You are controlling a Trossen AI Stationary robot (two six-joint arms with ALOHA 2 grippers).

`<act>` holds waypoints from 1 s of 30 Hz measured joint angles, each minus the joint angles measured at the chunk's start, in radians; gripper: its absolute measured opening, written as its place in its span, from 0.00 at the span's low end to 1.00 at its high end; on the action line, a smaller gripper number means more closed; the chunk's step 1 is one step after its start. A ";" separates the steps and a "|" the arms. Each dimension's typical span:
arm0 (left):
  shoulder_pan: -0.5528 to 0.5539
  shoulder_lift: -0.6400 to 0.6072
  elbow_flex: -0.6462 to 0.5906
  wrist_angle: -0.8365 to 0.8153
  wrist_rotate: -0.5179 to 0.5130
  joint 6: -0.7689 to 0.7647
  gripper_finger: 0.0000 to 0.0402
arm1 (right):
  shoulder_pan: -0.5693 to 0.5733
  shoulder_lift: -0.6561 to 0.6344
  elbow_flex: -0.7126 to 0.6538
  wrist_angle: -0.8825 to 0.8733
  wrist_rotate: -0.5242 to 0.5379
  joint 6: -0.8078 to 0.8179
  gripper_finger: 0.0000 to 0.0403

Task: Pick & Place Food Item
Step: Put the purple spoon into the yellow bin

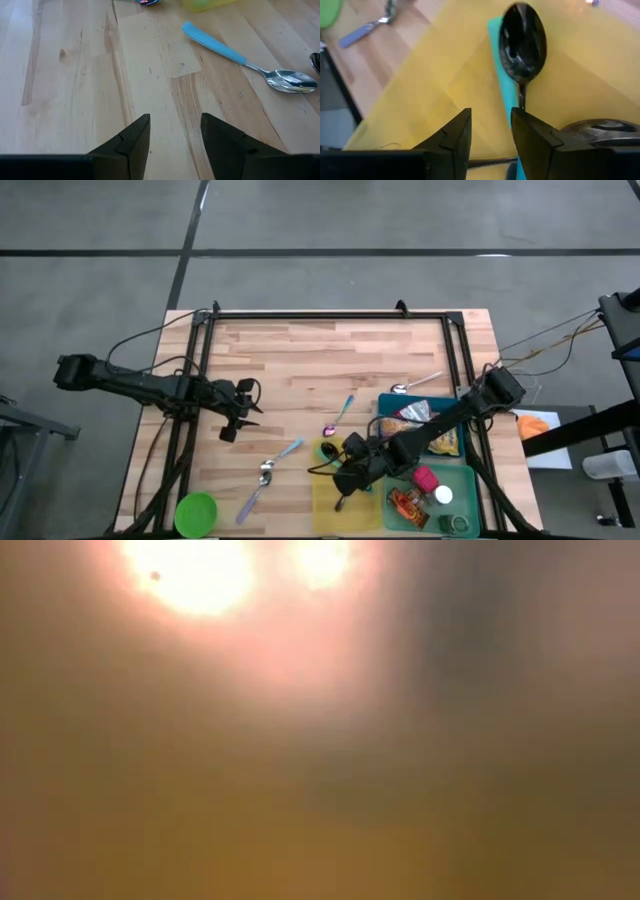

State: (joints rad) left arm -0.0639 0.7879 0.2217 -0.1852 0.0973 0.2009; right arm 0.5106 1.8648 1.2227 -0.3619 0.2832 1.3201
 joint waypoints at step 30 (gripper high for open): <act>0.000 0.000 0.000 0.000 -0.028 -0.001 0.43 | -0.338 -0.063 0.151 -0.391 -0.139 -0.990 0.34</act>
State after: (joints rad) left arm -0.0639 0.7876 0.2215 -0.1850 0.0697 0.2001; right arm 0.1729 1.8015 1.3739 -0.7532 0.1437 0.3306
